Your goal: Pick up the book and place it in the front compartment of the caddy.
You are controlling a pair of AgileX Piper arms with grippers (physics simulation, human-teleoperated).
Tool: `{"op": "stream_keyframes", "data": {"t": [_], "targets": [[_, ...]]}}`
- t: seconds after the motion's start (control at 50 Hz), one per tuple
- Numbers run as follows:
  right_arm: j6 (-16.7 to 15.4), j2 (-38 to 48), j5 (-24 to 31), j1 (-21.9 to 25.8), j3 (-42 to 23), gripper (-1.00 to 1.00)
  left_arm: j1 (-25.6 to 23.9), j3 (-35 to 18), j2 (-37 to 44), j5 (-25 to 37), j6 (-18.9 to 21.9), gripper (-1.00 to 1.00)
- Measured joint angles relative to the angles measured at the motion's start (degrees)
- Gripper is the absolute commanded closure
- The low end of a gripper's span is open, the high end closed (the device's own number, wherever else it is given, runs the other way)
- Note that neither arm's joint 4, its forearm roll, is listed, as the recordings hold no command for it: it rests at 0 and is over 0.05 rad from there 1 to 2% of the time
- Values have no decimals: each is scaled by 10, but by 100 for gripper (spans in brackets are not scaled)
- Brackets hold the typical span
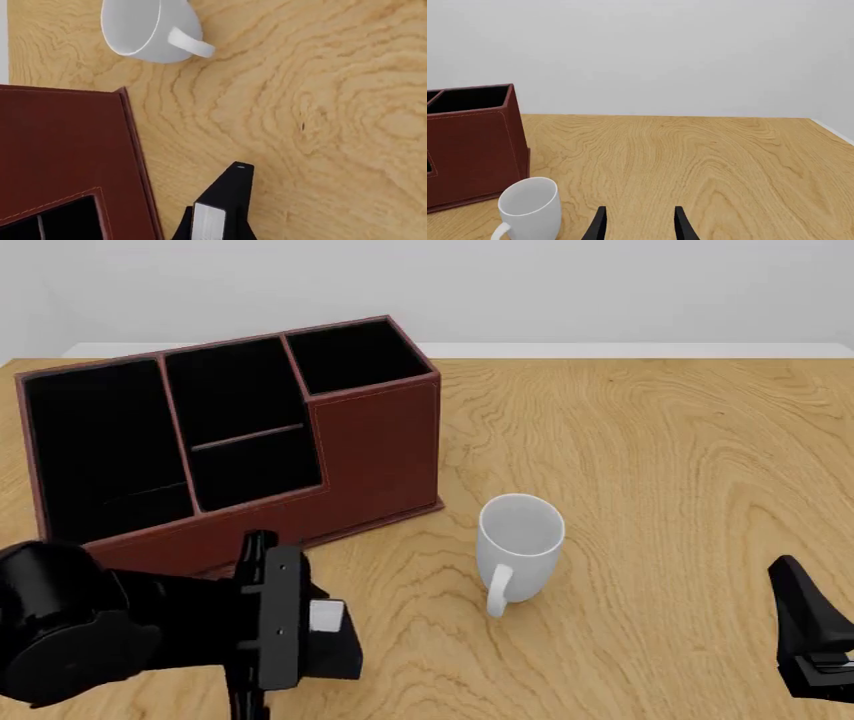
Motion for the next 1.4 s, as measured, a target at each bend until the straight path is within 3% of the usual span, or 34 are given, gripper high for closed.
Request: {"op": "stream_keyframes", "data": {"t": [0.4,0.64,1.1,1.4], "targets": [[0,0,0,0,0,-100,-31,4,-24,38,-7,100],[0,0,0,0,0,-100,-10,-20,-53,99,16,100],[0,0,0,0,0,-100,54,-123,-152,248,74,100],[0,0,0,0,0,-100,97,-208,-144,291,91,100]]}}
